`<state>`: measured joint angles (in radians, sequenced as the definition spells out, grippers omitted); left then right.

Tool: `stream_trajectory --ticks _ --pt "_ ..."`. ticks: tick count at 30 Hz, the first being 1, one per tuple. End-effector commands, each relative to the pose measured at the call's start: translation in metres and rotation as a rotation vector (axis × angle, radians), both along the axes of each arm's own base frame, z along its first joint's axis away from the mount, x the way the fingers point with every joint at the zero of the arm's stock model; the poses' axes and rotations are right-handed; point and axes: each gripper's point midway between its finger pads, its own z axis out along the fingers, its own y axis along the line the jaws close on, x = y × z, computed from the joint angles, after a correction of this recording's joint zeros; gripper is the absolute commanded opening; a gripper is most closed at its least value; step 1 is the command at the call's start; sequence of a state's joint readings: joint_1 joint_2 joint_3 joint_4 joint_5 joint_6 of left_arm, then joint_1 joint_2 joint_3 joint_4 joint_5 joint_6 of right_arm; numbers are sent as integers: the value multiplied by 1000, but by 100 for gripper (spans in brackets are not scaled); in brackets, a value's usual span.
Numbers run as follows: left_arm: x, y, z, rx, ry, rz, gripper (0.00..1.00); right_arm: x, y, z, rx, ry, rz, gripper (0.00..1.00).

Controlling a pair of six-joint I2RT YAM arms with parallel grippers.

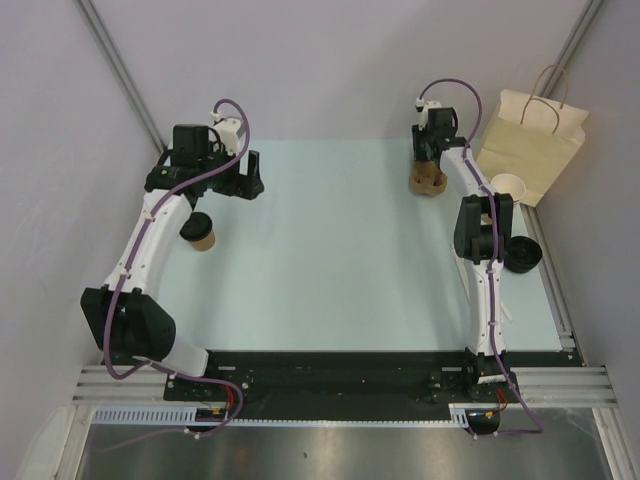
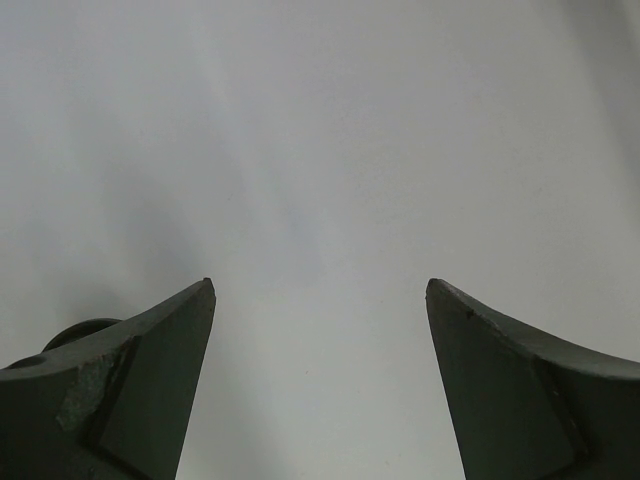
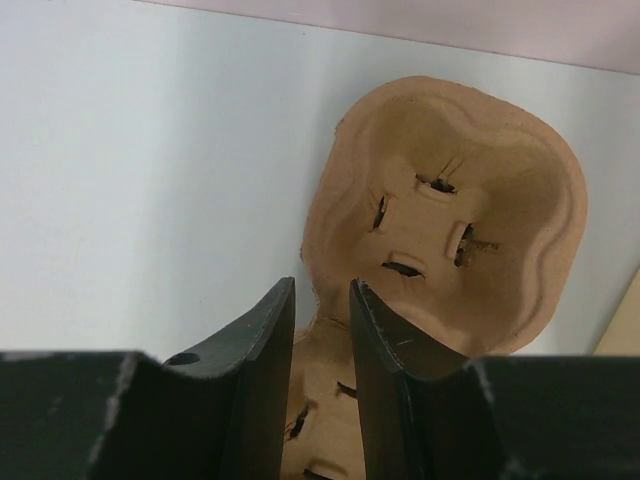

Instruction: Pack the takeout coffee

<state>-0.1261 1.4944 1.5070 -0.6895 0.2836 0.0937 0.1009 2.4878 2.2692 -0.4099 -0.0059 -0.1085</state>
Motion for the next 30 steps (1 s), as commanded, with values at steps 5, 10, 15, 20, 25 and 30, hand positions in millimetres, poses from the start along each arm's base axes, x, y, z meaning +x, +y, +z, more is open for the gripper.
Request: stream_trajectory --ticks 5,10,15,20,25,30 --pt "10 -1 17 -20 -49 14 92 12 -10 7 -24 -48 -11 26" --pt "10 -2 16 -22 -45 16 92 12 -8 6 -9 -45 7 15" --pt "10 -2 15 -24 -43 14 92 10 -5 17 7 -56 22 0" --pt "10 -2 16 -25 -43 17 91 8 -2 44 35 -88 38 0" --pt "10 -4 17 -39 -43 12 92 2 -1 77 65 -127 41 0" --pt "10 -6 18 -48 -44 11 92 -2 -5 97 74 -154 38 0"
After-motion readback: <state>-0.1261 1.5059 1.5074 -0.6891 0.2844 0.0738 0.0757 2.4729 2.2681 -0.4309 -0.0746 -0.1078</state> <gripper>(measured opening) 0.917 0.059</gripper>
